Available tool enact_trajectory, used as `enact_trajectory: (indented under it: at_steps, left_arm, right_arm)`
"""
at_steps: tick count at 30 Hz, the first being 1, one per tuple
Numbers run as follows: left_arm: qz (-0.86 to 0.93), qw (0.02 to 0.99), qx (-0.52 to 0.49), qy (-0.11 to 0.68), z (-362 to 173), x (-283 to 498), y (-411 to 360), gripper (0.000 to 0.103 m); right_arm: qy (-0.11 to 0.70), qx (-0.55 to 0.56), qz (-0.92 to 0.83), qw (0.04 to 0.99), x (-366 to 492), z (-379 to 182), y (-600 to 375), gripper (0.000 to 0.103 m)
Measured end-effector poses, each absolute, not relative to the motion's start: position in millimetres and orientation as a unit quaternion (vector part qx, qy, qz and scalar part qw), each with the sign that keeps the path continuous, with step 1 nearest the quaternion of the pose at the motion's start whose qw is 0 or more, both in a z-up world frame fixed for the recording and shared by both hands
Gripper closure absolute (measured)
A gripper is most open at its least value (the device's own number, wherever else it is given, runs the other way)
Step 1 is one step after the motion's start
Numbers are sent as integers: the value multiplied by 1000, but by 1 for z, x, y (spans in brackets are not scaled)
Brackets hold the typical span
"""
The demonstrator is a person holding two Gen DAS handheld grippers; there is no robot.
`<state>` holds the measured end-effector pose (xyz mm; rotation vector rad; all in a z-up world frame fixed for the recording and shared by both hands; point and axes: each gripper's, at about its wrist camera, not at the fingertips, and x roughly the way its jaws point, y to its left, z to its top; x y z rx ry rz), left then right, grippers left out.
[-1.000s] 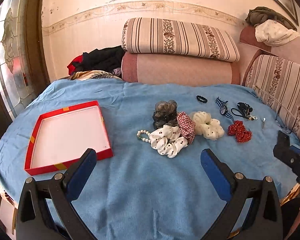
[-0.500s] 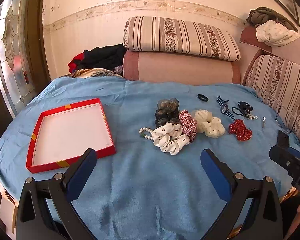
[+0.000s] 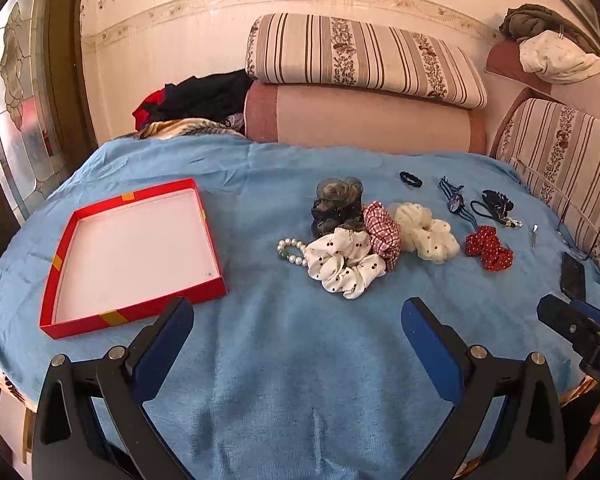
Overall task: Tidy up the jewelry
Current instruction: 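Move left tool to white cherry scrunchie while right tool approaches red dotted scrunchie, then close left tool on white cherry scrunchie while right tool grips red dotted scrunchie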
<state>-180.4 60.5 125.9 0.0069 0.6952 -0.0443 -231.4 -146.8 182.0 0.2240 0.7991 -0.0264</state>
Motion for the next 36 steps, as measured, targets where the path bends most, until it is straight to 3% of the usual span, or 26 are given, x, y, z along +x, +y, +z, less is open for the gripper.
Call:
enact_trajectory:
  at_steps: [11, 15, 20, 34, 36]
  left_arm:
    - [-65, 921, -79, 377, 104, -124, 125, 1]
    - [-105, 908, -109, 390, 101, -97, 129, 25]
    - [-168, 896, -85, 401, 95, -70, 95, 34]
    - [-185, 896, -18, 404, 69, -44, 63, 34]
    - [-185, 893, -10, 409, 64, -40, 58, 34]
  right_arm:
    - [398, 158, -56, 902, -195, 171, -216, 23]
    - [397, 204, -65, 892, -170, 170, -256, 26]
    - [404, 226, -67, 884, -134, 160, -282, 30]
    - [494, 125, -69, 858, -60, 82, -271, 26]
    - [506, 124, -71, 851, -58, 74, -271, 47]
